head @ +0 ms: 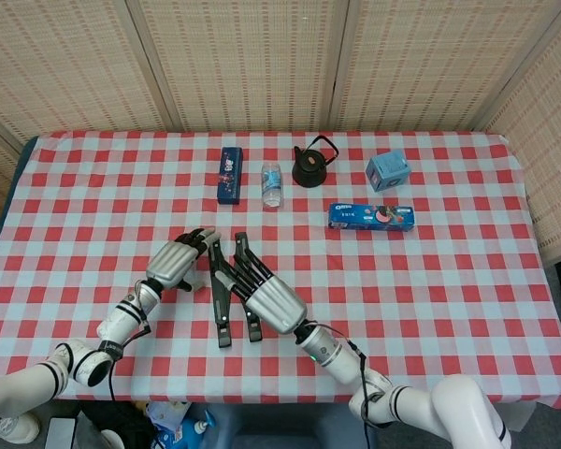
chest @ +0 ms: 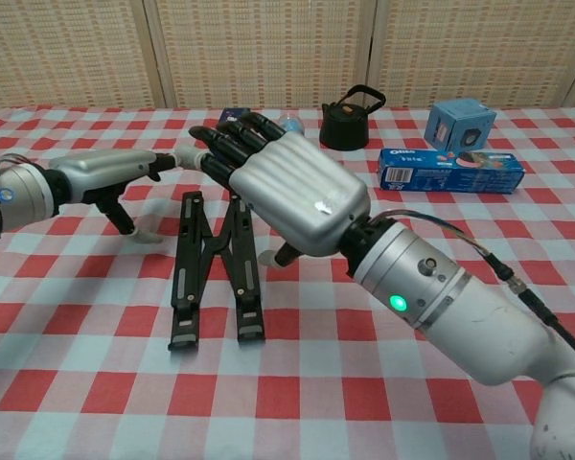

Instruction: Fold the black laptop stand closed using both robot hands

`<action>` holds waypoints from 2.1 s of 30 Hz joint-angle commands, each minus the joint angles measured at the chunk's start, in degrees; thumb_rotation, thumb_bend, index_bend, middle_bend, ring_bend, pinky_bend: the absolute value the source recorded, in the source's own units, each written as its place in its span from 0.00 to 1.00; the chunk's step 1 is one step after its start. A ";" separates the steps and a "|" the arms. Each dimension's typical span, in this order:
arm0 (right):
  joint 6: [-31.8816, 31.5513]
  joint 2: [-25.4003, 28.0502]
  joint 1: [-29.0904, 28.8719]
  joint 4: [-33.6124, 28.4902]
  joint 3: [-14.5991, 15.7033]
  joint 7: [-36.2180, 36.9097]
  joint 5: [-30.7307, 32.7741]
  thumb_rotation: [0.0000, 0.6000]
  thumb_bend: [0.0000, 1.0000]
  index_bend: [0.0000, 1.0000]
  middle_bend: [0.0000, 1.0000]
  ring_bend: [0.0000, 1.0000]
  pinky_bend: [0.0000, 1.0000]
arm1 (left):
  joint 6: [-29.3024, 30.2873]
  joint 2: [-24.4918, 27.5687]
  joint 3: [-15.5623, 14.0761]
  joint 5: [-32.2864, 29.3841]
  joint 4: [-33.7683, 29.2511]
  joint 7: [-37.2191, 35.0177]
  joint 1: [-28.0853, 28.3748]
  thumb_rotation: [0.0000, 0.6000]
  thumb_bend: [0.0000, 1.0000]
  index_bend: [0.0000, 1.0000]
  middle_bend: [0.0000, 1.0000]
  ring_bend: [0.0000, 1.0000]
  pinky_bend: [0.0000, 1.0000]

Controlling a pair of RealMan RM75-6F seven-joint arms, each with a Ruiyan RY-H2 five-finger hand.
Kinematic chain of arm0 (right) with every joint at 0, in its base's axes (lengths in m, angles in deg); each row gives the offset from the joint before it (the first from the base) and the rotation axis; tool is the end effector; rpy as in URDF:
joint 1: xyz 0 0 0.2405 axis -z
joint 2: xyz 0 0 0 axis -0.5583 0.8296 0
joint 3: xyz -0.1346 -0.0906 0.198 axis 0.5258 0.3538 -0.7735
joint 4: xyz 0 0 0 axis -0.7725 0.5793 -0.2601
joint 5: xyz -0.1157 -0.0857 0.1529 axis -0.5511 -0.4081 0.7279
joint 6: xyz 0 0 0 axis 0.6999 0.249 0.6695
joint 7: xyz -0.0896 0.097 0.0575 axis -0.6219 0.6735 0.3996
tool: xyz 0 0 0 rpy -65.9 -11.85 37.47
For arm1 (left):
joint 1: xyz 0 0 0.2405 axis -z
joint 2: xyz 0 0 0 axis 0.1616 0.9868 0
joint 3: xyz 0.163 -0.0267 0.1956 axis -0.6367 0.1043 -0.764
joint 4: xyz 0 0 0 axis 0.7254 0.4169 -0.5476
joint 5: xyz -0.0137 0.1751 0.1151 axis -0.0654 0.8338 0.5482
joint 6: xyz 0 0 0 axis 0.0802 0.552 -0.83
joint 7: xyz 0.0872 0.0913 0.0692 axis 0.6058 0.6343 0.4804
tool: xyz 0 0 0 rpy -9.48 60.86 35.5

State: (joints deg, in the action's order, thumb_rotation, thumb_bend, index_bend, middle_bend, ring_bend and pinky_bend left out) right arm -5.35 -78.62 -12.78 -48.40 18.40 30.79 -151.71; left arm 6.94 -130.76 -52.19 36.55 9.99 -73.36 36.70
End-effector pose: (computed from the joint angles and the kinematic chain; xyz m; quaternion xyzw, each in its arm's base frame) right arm -0.0618 -0.2964 -0.1143 0.7722 -0.0480 0.4945 0.3962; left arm -0.1907 0.3869 -0.0149 -0.7644 -0.3788 -0.3598 0.3780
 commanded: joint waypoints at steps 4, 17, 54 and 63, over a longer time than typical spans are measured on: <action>8.34 15.49 -0.84 -20.31 2.47 1.56 0.14 1.00 0.00 0.00 0.00 0.00 0.00 | 3.01 3.02 0.72 -1.38 -2.24 0.90 -2.34 1.00 0.22 0.00 0.00 0.00 0.15; 29.20 35.58 -13.26 -33.41 4.06 11.73 -3.26 1.00 0.00 0.00 0.00 0.00 0.00 | 5.62 7.71 1.97 -3.85 -5.31 2.75 -5.21 1.00 0.22 0.00 0.00 0.00 0.15; 41.40 21.53 -34.17 -10.06 9.11 23.33 -10.61 1.00 0.00 0.00 0.00 0.00 0.00 | 6.85 8.77 1.91 -3.17 -0.03 -4.34 -9.06 1.00 0.22 0.00 0.00 0.00 0.15; 39.68 18.82 -35.35 -5.32 10.91 26.49 -10.93 1.00 0.00 0.00 0.00 0.00 0.00 | 6.81 8.56 1.77 -2.83 1.55 -5.37 -9.58 1.00 0.22 0.00 0.00 0.00 0.15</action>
State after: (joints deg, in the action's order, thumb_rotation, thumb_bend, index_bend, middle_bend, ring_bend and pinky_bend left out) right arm 34.54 -59.57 -48.02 -53.92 29.11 57.06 -162.61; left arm 13.77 -122.19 -50.41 33.69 11.50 -78.69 27.14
